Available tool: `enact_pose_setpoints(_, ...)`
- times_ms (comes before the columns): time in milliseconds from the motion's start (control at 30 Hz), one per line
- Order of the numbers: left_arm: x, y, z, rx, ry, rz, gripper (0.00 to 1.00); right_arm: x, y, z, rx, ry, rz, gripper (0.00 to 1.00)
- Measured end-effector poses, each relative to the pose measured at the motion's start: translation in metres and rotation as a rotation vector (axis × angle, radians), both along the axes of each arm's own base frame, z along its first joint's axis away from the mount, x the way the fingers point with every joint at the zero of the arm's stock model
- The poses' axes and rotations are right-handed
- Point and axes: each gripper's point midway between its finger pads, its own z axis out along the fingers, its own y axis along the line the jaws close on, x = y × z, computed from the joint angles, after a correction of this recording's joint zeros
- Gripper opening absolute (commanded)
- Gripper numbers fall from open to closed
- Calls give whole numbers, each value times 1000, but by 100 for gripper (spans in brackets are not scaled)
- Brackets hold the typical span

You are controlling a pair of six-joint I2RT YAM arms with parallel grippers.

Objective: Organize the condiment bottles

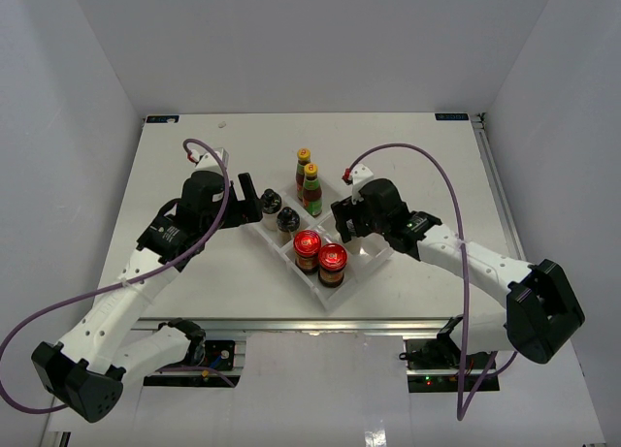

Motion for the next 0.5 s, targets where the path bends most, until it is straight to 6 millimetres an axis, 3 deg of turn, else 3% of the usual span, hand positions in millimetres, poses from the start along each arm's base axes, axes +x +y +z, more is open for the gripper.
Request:
enact_pose_setpoints(233,1,-1,-3,5,9,-2,98,7,1,27,18,-30,-32,90)
enact_pose_setpoints(500,9,-5,13,17,-8,-20,98,7,-12,104,130,-113,-138,90)
